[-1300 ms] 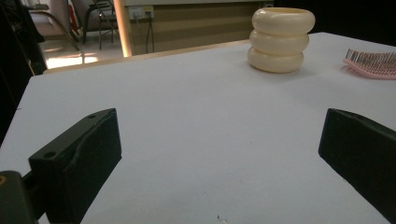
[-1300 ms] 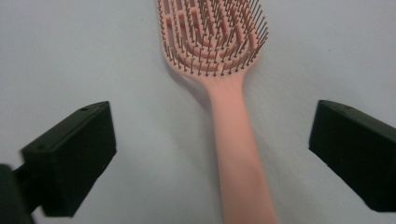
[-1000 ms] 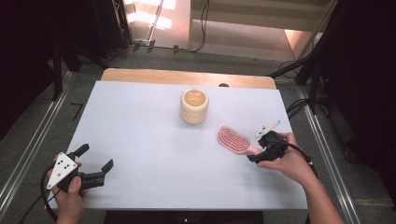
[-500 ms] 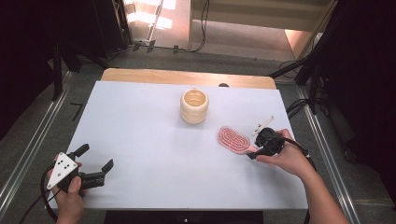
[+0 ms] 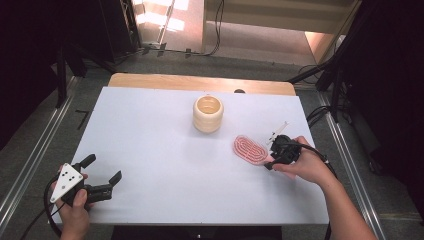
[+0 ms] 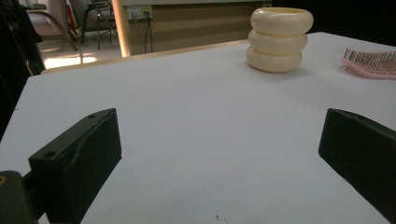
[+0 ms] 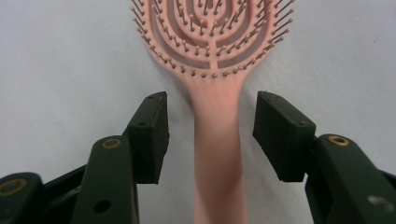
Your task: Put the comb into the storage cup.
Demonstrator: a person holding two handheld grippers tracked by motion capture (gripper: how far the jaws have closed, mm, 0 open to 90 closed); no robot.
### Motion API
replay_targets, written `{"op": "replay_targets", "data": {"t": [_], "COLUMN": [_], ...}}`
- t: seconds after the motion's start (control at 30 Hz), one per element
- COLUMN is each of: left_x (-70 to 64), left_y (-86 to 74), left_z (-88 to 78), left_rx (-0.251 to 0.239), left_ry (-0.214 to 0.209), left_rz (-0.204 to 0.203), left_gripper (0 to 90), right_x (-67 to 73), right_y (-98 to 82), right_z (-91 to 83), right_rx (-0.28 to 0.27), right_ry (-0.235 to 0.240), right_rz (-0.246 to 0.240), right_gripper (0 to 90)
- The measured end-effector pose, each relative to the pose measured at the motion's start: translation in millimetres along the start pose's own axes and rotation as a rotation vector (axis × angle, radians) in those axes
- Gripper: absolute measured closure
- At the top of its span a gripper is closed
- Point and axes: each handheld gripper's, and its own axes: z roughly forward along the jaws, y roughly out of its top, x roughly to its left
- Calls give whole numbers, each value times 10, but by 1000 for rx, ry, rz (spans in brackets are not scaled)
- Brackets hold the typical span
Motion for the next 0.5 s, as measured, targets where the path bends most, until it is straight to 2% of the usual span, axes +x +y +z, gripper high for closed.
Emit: {"op": "replay_targets", "data": {"t": [0.17,0.5], "left_x": [1,1], "left_y": [0,0], "left_z": [0,0], "left_rx": [1,1], "left_ry": [-1,-3], "left_rz": [0,1], "left_gripper": [1,1], "right_x": [-15,-16], "right_y": [27,68], "right_z": [5,44], "right_rx": [19,53], "right_ry": [17,27], "right_rz": [-4,-22], "right_gripper": [507,550]}}
